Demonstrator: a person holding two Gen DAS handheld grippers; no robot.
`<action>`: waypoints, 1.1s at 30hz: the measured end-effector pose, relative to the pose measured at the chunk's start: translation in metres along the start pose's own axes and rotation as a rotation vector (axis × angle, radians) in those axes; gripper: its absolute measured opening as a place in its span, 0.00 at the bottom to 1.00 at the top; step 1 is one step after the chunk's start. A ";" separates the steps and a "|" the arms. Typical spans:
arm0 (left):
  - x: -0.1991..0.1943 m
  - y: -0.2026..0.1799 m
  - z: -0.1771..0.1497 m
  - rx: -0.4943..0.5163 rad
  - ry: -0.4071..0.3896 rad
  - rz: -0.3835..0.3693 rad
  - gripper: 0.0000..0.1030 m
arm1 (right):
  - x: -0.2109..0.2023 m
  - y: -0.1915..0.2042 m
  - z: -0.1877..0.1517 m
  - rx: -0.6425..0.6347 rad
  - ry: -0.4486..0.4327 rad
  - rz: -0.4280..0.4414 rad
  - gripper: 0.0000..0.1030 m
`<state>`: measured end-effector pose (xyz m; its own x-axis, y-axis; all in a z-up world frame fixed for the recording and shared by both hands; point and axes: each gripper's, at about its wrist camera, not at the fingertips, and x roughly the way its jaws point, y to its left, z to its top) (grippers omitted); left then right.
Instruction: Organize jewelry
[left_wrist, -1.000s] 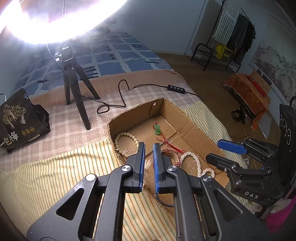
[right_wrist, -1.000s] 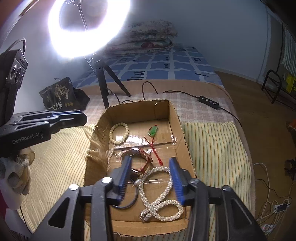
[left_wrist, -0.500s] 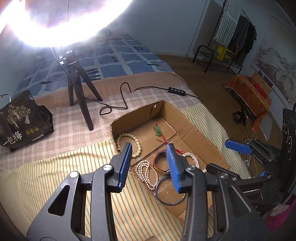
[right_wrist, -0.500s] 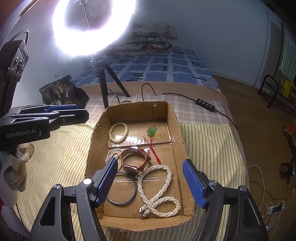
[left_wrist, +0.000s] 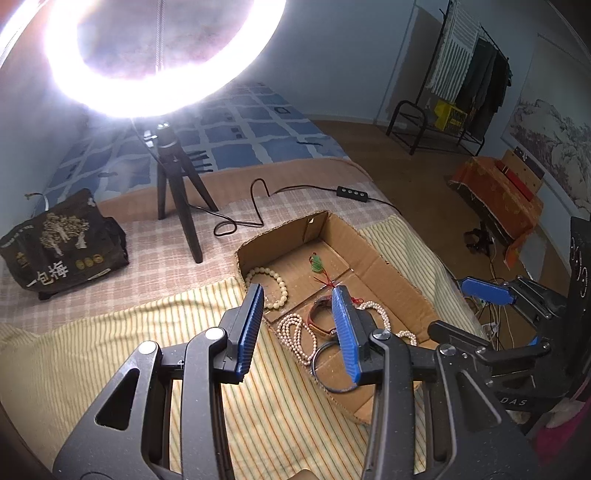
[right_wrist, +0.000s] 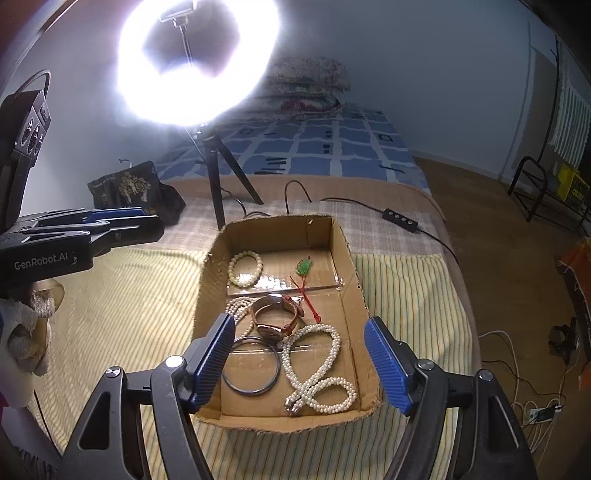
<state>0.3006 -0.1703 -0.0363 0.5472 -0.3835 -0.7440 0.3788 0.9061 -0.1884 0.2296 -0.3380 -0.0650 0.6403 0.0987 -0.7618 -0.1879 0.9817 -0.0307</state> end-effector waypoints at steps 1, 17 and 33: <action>-0.006 0.000 -0.001 -0.001 -0.005 0.003 0.37 | -0.004 0.001 0.000 0.000 -0.002 0.000 0.73; -0.112 0.000 -0.019 0.024 -0.113 0.027 0.37 | -0.085 0.036 -0.003 0.006 -0.067 -0.011 0.78; -0.205 -0.009 -0.065 0.046 -0.225 0.073 0.49 | -0.164 0.082 -0.025 0.010 -0.172 -0.069 0.91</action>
<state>0.1360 -0.0885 0.0766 0.7253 -0.3518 -0.5917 0.3627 0.9259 -0.1058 0.0906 -0.2774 0.0410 0.7698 0.0562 -0.6358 -0.1318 0.9886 -0.0722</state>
